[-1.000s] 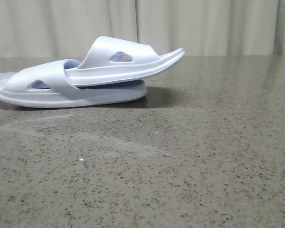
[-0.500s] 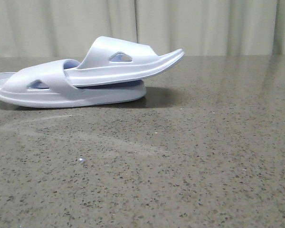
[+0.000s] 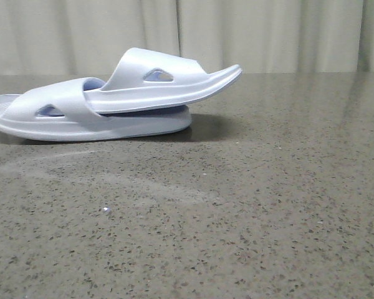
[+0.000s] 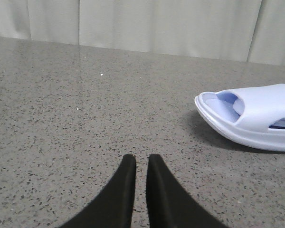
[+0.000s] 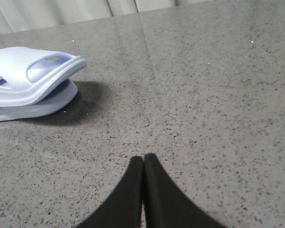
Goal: Insert blue slippers together front up
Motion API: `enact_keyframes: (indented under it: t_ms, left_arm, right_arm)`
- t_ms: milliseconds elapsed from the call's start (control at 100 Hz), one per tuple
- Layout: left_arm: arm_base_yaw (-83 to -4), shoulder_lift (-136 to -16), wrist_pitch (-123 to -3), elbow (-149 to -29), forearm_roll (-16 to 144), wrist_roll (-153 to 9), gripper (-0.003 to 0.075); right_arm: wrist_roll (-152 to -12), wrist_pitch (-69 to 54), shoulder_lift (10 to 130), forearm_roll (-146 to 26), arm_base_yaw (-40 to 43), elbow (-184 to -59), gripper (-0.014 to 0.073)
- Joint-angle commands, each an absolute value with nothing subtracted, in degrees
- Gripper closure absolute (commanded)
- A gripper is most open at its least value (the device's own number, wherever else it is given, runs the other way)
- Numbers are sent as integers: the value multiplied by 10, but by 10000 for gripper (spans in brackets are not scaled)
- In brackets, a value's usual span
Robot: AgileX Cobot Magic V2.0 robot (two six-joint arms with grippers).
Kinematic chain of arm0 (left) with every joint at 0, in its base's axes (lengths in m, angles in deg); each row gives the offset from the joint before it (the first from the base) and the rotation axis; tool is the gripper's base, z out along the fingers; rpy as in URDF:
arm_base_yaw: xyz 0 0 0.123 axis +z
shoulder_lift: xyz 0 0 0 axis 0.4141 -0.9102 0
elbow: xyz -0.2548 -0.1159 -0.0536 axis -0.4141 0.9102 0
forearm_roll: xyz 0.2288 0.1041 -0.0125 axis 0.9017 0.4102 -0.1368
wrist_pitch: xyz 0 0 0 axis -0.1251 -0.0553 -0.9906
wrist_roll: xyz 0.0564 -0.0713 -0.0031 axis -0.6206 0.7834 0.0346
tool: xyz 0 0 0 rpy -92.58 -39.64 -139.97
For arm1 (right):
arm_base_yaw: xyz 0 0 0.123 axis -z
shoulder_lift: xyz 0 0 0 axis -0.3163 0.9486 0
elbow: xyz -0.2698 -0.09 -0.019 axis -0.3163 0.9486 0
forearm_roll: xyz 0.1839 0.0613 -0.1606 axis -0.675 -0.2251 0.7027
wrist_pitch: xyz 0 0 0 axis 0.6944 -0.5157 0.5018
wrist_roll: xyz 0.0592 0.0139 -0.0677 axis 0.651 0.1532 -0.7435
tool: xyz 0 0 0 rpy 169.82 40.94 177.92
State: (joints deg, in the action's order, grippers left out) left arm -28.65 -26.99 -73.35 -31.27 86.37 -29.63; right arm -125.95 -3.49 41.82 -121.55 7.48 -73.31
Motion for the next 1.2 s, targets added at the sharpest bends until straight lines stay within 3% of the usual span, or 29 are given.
enact_keyframes:
  t_ms: [0,310,480,550,670,770,1080,1190]
  left_arm:
    - [-284,-275,-771,-308,859,-290,705]
    - [-284,-275,-771,-308,859,-290,705]
    - [-284,-275,-771,-308,859,-290,705]
    - [-284,-275,-771,-308,859,-290,705]
    - [-284,-275,-771,-308,859,-290,705]
    - [-284,-275,-771,-308,859,-290,705]
    - [-284,-275,-771,-308,859,-290,705]
    - [-284,-275,-771,-308,859,-290,705]
  right_arm:
    - [-1266,-31,418,-1223,72,-748,673]
    - [-1266,-28,418,-1223,72,-748,673]
    - [-1259,41,418,-1192,72,-740,673]
    - [-1185,63,415,-1074,72,-740,673]
    - [-890,107,409,-748,77,-728,673]
    - [-740,111,402,-578,100,-702,673]
    - [-702,121,239,-517,177,-601,673]
    - [-681,39,186,-495,205,-595,673]
